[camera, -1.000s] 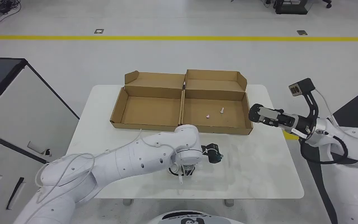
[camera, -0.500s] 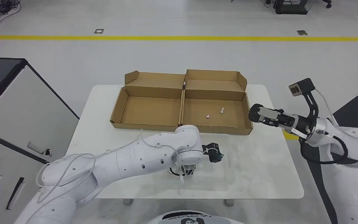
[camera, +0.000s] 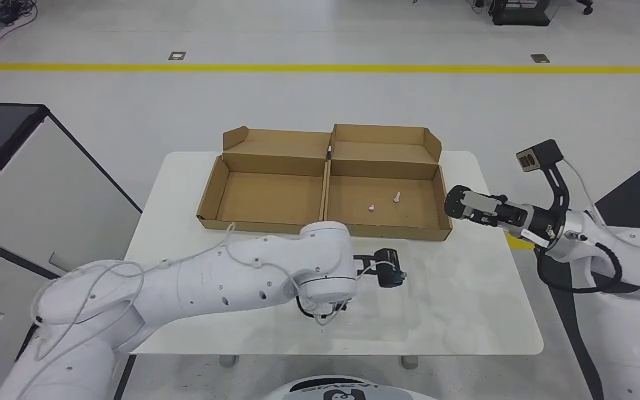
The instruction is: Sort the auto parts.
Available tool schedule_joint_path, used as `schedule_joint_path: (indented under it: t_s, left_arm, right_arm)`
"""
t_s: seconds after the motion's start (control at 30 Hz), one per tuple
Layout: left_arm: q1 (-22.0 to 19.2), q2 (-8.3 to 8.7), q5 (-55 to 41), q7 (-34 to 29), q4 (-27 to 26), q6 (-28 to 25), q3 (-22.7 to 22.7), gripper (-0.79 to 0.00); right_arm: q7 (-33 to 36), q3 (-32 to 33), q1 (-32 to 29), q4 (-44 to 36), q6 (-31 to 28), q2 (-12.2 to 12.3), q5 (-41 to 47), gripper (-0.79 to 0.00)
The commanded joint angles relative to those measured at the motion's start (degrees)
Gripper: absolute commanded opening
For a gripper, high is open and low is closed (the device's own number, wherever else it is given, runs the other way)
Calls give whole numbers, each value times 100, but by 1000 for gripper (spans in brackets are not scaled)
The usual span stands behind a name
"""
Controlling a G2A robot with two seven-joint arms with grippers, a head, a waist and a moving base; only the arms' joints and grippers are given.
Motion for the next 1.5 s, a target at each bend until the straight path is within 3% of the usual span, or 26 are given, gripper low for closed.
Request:
schedule_joint_path:
  t_s: [0.0, 0.23, 0.7, 0.77, 0.9, 1.03, 1.27, 1.47]
  left_arm:
    - [-112, 119, -134, 0, -255, 54, -27, -785]
    - [-535, 521, -441, 0, -805, 84, -49, -785]
    - [-555, 537, -458, 0, -817, 88, -44, -785]
    - [-422, 553, -598, 310, -733, 93, -119, -785]
    - [-229, 740, -975, 787, -524, -94, -615, -785]
    - [91, 1054, -1571, 1143, -330, -594, -1314, -785]
    - [1058, 1624, -2738, 1680, -72, -1813, -2582, -785]
    - [1912, 1960, -3689, 1973, 132, -2877, -3389, -785]
  right_arm:
    - [0, 0, 0, 0, 0, 0, 0, 0]
    - [0, 0, 0, 0, 0, 0, 0, 0]
    - [0, 0, 0, 0, 0, 0, 0, 0]
    - [0, 0, 0, 0, 0, 0, 0, 0]
    - [0, 0, 0, 0, 0, 0, 0, 0]
    - [0, 0, 0, 0, 0, 0, 0, 0]
    - [0, 0, 0, 0, 0, 0, 0, 0]
    - [0, 0, 0, 0, 0, 0, 0, 0]
